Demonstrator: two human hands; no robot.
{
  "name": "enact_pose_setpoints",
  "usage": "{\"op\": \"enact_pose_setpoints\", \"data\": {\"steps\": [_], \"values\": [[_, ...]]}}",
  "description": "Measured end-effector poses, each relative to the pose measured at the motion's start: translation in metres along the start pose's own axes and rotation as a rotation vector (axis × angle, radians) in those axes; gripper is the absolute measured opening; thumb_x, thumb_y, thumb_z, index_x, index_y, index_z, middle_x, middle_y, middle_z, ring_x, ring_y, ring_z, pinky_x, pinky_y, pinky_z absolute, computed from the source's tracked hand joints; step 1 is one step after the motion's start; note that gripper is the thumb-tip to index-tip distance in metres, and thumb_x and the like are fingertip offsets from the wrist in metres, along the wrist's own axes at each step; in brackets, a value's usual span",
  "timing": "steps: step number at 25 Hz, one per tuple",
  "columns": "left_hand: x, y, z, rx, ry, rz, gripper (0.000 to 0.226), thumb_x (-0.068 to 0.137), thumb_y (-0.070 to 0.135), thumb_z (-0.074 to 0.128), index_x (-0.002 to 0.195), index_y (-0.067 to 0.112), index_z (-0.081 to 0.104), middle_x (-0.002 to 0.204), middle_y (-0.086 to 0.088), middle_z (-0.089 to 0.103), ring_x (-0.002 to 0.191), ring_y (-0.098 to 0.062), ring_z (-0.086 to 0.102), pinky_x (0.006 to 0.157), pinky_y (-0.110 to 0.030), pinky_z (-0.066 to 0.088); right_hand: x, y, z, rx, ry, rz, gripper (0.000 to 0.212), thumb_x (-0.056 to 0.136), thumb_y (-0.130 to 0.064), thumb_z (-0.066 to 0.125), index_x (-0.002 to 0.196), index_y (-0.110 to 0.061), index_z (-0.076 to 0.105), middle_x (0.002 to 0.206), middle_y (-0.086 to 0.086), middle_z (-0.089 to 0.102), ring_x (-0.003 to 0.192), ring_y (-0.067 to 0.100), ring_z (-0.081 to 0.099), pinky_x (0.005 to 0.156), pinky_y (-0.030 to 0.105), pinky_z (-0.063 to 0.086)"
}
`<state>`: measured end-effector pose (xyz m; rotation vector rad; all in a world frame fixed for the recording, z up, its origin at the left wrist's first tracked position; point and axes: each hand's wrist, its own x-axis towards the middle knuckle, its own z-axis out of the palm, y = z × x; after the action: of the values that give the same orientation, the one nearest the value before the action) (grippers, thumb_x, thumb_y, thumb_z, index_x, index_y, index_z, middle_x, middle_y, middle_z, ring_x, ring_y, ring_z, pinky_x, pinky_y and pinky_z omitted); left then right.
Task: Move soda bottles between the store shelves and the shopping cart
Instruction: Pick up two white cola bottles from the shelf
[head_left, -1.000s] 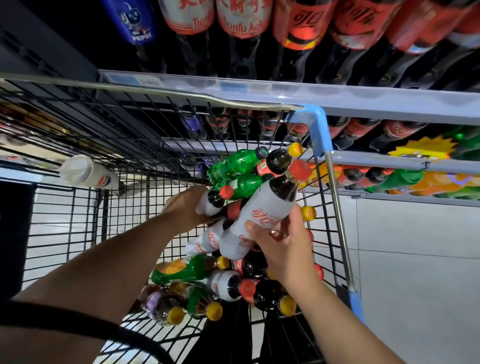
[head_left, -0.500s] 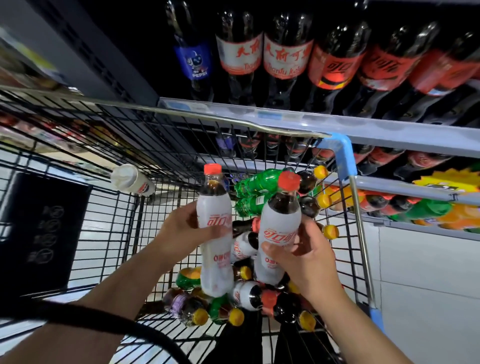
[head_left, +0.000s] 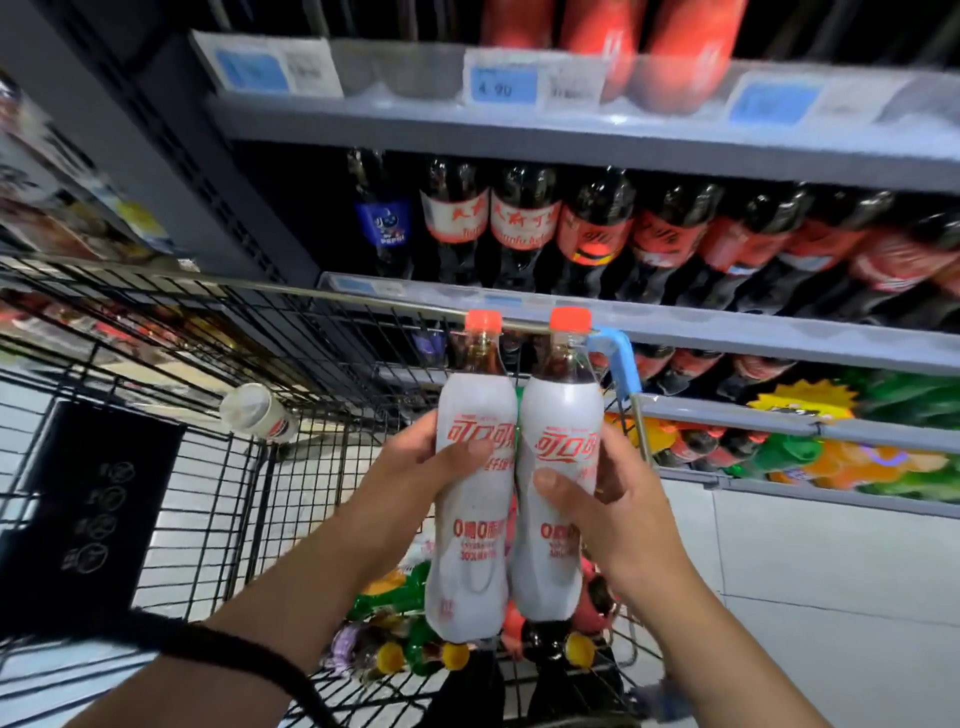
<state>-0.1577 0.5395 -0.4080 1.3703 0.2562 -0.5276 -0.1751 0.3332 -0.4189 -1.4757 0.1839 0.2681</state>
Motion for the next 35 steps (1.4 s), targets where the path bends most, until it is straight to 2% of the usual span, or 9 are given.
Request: {"op": "enact_pose_setpoints", "data": {"steps": [2,5,9,13,17,20,25,31,35], "values": [[-0.008,0.01,0.01,-0.07,-0.025,0.017,0.054,0.067,0.054,0.085,0.112,0.026,0.073,0.11,-0.012,0.075,0.093,-0.028,0.075,0.072,-0.033,0.059,-0.009,-0.014,-0.002,0.002,0.025,0.015,0.055,0.063,-0.044,0.083,0.113,-0.026,0.068,0.103,-0.004,0.078,0.094,0.014,0.075,0.071,0.024,0.058],[-0.022,0.025,0.029,-0.146,-0.056,-0.005,0.045,0.076,0.052,0.08,0.113,0.027,0.073,0.112,-0.013,0.075,0.091,-0.028,0.075,0.069,-0.037,0.059,-0.025,-0.033,-0.001,-0.004,0.036,0.062,0.052,0.062,-0.053,0.076,0.107,-0.028,0.071,0.099,-0.008,0.079,0.092,0.013,0.076,0.068,0.02,0.058],[-0.035,0.049,0.046,-0.215,-0.081,-0.029,0.046,0.079,0.052,0.075,0.12,0.03,0.068,0.119,-0.012,0.073,0.101,-0.032,0.073,0.075,-0.043,0.059,-0.04,-0.064,0.002,0.046,0.021,0.059,0.037,0.068,-0.062,0.07,0.101,-0.044,0.071,0.104,-0.007,0.078,0.095,0.013,0.076,0.069,0.021,0.059],[-0.043,0.069,0.057,-0.144,-0.178,0.042,0.066,0.069,0.028,0.085,0.129,0.024,0.056,0.119,-0.014,0.072,0.104,-0.035,0.071,0.079,-0.046,0.058,-0.044,-0.086,-0.008,0.059,0.068,0.026,0.059,0.068,-0.053,0.078,0.12,-0.031,0.061,0.114,0.0,0.076,0.103,0.018,0.074,0.08,0.035,0.06],[-0.043,0.085,0.065,-0.012,-0.182,0.163,0.078,0.061,0.024,0.088,0.13,0.025,0.05,0.112,-0.007,0.074,0.103,-0.029,0.072,0.078,-0.041,0.059,-0.052,-0.104,-0.033,0.029,0.086,-0.002,0.069,0.059,-0.037,0.079,0.123,-0.033,0.054,0.107,-0.005,0.075,0.099,0.015,0.074,0.078,0.031,0.058],[-0.042,0.101,0.076,0.057,-0.142,0.283,0.076,0.056,0.033,0.09,0.123,0.036,0.055,0.111,-0.005,0.075,0.1,-0.026,0.073,0.078,-0.04,0.058,-0.06,-0.118,-0.056,0.014,0.141,-0.054,0.065,0.06,-0.037,0.082,0.12,-0.034,0.057,0.109,-0.003,0.076,0.099,0.016,0.074,0.08,0.034,0.059],[-0.04,0.121,0.108,0.154,-0.029,0.444,0.073,0.052,0.038,0.09,0.114,0.05,0.054,0.11,0.004,0.076,0.095,-0.016,0.075,0.068,-0.025,0.06,-0.076,-0.152,-0.117,-0.02,0.183,-0.154,0.074,0.056,-0.04,0.085,0.123,-0.027,0.055,0.106,-0.006,0.076,0.094,0.012,0.074,0.071,0.021,0.058],[-0.034,0.139,0.195,0.218,0.046,0.605,0.077,0.058,0.022,0.098,0.118,0.042,0.054,0.111,0.011,0.074,0.099,-0.01,0.073,0.073,-0.017,0.057,-0.092,-0.193,-0.213,-0.062,0.183,-0.286,0.064,0.068,-0.033,0.084,0.125,-0.03,0.055,0.11,-0.009,0.075,0.098,0.009,0.073,0.073,0.019,0.058],[-0.034,0.141,0.267,0.237,0.066,0.672,0.085,0.054,0.03,0.098,0.125,0.034,0.052,0.111,0.012,0.074,0.098,-0.008,0.073,0.072,-0.016,0.057,-0.108,-0.215,-0.274,-0.064,0.201,-0.369,0.067,0.06,-0.041,0.084,0.12,-0.031,0.057,0.108,-0.007,0.076,0.097,0.01,0.074,0.073,0.02,0.058]]}}
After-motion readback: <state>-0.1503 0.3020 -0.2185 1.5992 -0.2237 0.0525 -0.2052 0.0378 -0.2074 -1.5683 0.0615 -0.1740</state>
